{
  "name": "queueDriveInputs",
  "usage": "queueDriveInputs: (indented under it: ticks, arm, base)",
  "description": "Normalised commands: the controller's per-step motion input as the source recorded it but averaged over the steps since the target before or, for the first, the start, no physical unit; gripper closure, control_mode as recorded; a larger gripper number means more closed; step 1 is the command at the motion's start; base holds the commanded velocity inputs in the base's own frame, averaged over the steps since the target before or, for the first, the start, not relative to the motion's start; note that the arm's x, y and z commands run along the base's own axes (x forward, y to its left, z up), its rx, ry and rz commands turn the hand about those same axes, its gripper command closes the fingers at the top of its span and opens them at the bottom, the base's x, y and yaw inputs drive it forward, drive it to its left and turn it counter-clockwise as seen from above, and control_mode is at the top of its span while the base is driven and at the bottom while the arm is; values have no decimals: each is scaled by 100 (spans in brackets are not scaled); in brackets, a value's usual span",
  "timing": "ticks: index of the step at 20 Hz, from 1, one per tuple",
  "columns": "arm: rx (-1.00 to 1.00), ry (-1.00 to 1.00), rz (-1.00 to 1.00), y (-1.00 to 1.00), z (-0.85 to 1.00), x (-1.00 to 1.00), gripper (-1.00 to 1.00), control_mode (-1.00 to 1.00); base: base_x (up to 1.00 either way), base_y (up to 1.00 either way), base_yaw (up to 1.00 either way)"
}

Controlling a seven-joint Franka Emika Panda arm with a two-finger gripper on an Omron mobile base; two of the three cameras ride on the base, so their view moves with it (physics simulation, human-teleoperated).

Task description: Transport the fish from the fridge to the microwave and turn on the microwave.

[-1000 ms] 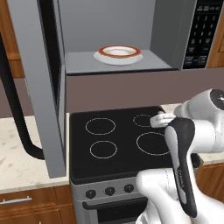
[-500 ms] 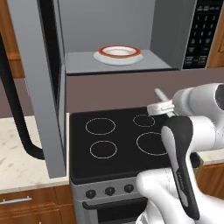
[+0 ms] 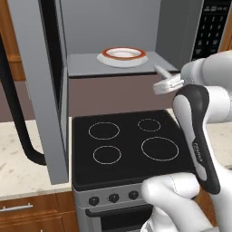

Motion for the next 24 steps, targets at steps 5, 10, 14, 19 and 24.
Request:
queueDriveInputs:
  ticks: [5, 10, 14, 19, 24]
  arm:
    - [-9, 0, 2, 15, 69, 48, 100, -100]
    - [-7, 0, 0, 6, 16, 69, 100, -100]
    - [-6, 0, 0, 9, 0, 86, 100, -100]
    - [-1, 0, 0, 4, -6, 87, 100, -100]
    - [0, 9, 2, 2, -14, 83, 100, -100]
  base:
    - [0, 0, 0]
    - [0, 0, 0]
    - [0, 0, 0]
    - [0, 0, 0]
    - [0, 0, 0]
